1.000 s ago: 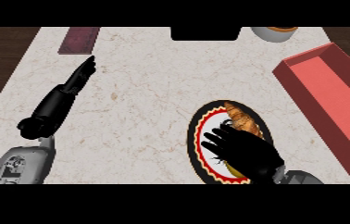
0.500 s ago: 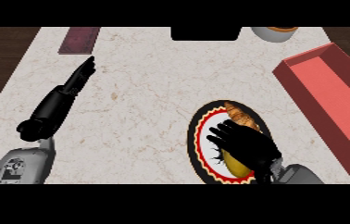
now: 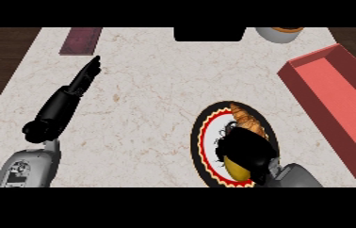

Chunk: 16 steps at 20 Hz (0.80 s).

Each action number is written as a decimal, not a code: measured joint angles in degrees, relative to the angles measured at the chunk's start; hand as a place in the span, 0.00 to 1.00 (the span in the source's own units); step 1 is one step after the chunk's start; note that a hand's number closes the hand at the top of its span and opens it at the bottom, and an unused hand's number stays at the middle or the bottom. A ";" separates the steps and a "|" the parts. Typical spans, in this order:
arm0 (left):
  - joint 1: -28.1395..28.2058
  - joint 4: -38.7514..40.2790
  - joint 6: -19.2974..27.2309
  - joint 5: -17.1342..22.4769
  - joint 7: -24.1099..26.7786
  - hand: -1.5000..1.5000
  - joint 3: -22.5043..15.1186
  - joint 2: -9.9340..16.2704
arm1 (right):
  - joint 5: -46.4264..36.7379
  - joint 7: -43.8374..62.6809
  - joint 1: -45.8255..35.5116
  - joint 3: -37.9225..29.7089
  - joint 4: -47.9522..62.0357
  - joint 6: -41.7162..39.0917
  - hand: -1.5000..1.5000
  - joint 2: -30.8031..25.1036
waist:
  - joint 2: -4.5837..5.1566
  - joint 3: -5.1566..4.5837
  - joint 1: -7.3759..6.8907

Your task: Pick the lemon from the plate and place it in the cardboard box

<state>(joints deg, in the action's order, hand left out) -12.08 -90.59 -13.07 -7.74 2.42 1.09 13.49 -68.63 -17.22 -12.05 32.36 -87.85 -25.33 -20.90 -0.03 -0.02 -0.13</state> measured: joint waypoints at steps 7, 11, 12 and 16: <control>0.59 1.28 -0.64 -0.47 1.50 0.50 0.94 -0.14 | -1.99 -4.39 2.29 -0.26 -2.01 7.30 1.00 1.11 | 0.01 0.02 0.19; 0.27 1.14 -1.32 -0.07 1.29 0.50 1.20 0.23 | 0.29 1.96 -1.34 -9.00 2.10 9.15 1.00 5.98 | 0.21 0.06 -0.11; -0.01 1.19 -1.20 -0.14 1.34 0.50 1.17 0.14 | 0.64 4.94 -2.42 -11.68 3.33 9.58 1.00 7.50 | 0.31 0.06 -0.13; 0.17 0.77 -1.28 -0.29 1.36 0.50 0.74 -0.11 | 0.72 16.77 -8.39 -21.07 8.00 12.87 1.00 12.98 | 0.47 0.07 -0.88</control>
<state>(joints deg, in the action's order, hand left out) -11.91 -89.83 -14.35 -8.03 3.78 1.82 13.38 -67.91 -0.45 -20.44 11.29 -79.85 -12.46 -7.92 0.43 0.05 -1.01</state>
